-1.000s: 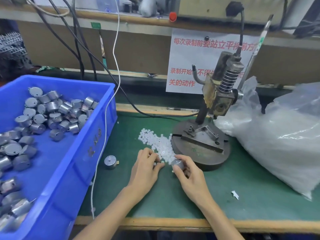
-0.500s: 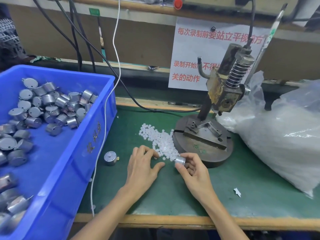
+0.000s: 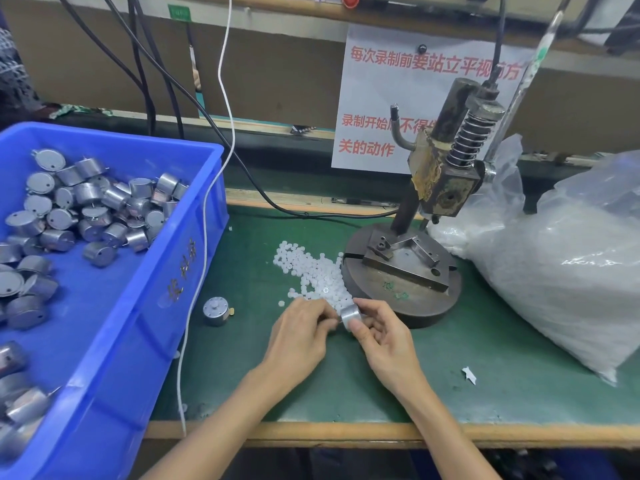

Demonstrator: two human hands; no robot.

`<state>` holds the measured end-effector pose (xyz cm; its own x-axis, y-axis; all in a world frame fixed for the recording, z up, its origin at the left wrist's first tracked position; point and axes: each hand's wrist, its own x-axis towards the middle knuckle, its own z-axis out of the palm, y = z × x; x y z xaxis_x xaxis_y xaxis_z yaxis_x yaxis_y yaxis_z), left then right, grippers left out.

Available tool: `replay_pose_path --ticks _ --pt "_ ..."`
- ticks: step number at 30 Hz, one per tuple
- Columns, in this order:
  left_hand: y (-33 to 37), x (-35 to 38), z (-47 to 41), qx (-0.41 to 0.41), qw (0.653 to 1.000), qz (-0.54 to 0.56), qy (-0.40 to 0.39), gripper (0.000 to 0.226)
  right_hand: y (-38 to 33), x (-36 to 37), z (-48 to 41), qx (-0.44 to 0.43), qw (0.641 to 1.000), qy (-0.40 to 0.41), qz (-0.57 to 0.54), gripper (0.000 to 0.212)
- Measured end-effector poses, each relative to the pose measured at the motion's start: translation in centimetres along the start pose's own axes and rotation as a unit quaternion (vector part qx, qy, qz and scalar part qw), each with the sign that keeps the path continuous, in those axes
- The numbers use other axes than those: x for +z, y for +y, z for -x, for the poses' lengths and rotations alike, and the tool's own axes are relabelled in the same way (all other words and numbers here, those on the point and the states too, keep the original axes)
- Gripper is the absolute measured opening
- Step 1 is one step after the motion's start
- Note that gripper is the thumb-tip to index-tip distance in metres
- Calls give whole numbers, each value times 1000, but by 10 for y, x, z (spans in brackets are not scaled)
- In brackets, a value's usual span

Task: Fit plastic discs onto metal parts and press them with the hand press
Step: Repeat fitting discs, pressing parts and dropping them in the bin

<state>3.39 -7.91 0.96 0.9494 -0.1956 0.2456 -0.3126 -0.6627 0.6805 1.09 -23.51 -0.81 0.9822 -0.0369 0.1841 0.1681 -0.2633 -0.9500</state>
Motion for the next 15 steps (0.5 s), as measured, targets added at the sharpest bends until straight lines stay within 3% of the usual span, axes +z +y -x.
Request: replay_pose_path --ticks 9,15 --pt "-4 11 6 8 999 -1 34 9 0 2 -2 -16 998 -6 63 26" --pt "-6 5 7 -41 996 55 64 15 -5 4 -3 -17 997 -13 74 25"
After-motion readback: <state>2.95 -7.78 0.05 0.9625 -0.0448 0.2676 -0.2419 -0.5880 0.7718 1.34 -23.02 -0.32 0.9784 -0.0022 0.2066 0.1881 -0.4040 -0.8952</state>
